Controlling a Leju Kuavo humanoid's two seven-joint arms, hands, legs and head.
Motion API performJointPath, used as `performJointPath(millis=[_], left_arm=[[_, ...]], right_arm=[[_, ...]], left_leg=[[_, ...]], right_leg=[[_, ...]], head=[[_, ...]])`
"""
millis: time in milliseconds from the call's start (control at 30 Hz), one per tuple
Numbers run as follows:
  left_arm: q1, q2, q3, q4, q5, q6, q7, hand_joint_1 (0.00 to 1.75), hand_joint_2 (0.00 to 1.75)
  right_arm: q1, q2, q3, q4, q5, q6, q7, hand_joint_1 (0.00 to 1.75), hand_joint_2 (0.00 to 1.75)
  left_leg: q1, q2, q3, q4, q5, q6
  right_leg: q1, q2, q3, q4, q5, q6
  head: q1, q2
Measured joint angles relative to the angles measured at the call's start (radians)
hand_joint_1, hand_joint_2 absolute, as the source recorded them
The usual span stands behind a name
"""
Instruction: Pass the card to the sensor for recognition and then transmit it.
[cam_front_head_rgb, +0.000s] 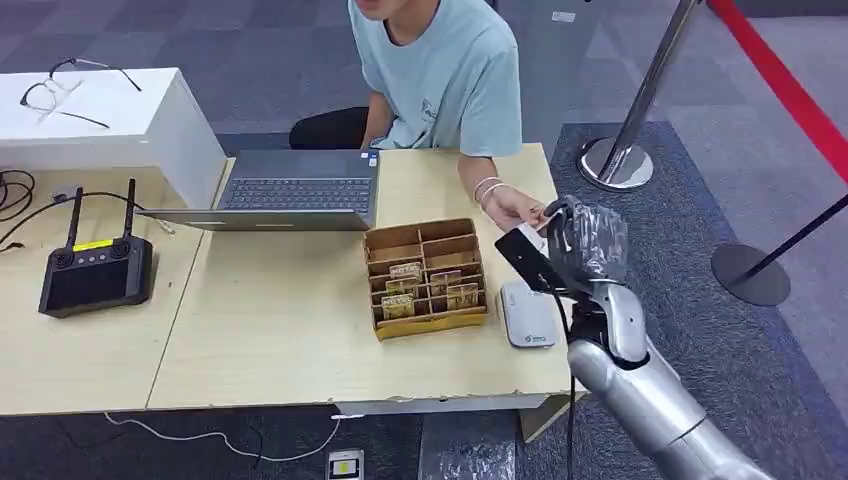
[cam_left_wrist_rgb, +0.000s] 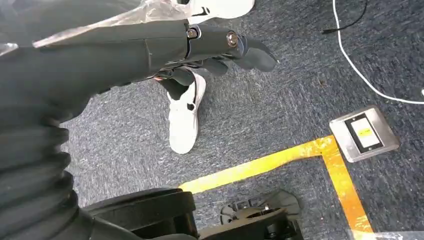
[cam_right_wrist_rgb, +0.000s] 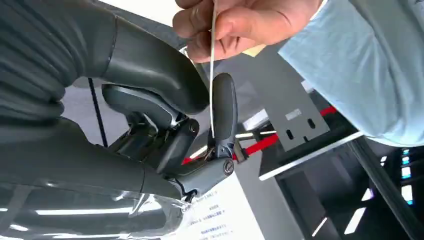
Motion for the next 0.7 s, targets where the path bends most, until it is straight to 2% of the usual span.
performJointPath(millis=[67,167,700], left_arm=[[0.000,0.000,0.000,0.000,-0.003,-0.001,0.000,0.00,1.75],[0.000,-0.003,-0.001,0.000,-0.003,-0.001,0.000,0.00,1.75],[0.000,-0.006,-0.004,0.000,0.003,0.003,-0.011,0.00,1.75]], right_arm=[[-0.006,0.000,0.005,-0.006,0.001,0.002,0.000,0.07,1.75],[-0.013,0.000,0.011,-0.011,0.003,0.002,0.000,0.00,1.75],[-0.030,0.002,0.033,-0.102,0.080,0.002,0.010,0.00,1.75]], left_leg=[[0.000,0.000,0.000,0.000,0.000,0.000],[0.000,0.000,0.000,0.000,0.000,0.000],[0.000,0.000,0.000,0.000,0.000,0.000]], right_leg=[[0.000,0.000,0.000,0.000,0.000,0.000],[0.000,0.000,0.000,0.000,0.000,0.000],[0.000,0.000,0.000,0.000,0.000,0.000]], head=[[0.000,0.000],[0.000,0.000],[0.000,0.000]])
